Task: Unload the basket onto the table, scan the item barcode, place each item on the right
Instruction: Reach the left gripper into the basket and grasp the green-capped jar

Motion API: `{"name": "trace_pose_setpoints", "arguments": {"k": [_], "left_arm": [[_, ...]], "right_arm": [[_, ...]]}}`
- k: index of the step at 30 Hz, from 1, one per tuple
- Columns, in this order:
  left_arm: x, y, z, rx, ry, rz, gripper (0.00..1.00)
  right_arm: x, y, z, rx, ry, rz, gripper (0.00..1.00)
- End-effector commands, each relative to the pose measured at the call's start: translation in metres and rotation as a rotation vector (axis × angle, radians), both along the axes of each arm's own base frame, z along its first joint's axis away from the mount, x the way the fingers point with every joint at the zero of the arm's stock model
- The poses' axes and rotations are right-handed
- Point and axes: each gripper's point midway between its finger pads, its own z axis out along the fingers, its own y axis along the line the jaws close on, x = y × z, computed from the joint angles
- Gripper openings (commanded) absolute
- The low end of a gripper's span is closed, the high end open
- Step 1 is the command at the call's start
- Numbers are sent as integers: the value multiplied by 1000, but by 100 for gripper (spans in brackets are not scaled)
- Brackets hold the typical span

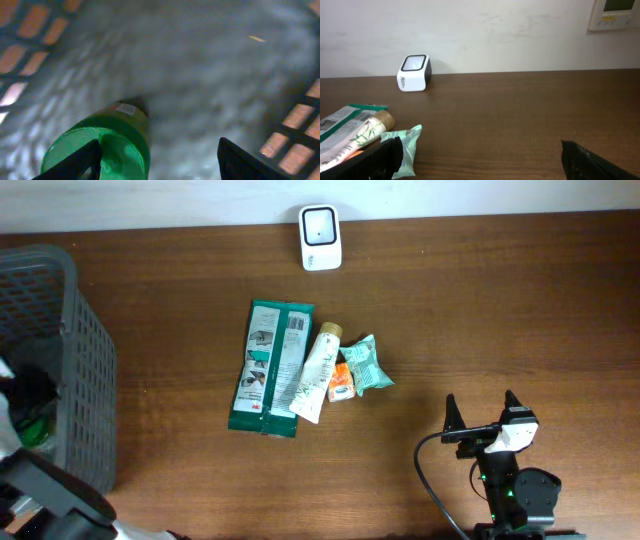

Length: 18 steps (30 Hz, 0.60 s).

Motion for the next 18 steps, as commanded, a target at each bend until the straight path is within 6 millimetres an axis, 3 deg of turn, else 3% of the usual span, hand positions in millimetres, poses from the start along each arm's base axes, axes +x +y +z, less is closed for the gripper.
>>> {"name": "trace_pose_setpoints", "arguments": {"k": [1, 3, 5, 7, 10, 15, 18], "left_arm": [[12, -16, -11, -84, -20, -31, 71], [16, -4, 11, -47, -38, 28, 80], [16, 6, 30, -3, -36, 51, 81], [-1, 19, 40, 62, 33, 156, 82], [-23, 24, 36, 87, 109, 247, 88], [-25, 24, 17, 48, 145, 251, 92], [-28, 26, 1, 26, 183, 254, 100]], "right_arm": [[0, 0, -2, -6, 3, 3, 98], [0, 0, -2, -6, 3, 3, 98], [0, 0, -2, -6, 3, 3, 98], [0, 0, -2, -6, 3, 3, 98], [0, 0, -2, -6, 3, 3, 98], [0, 0, -2, -6, 3, 3, 98], [0, 0, -2, -6, 3, 3, 98]]}}
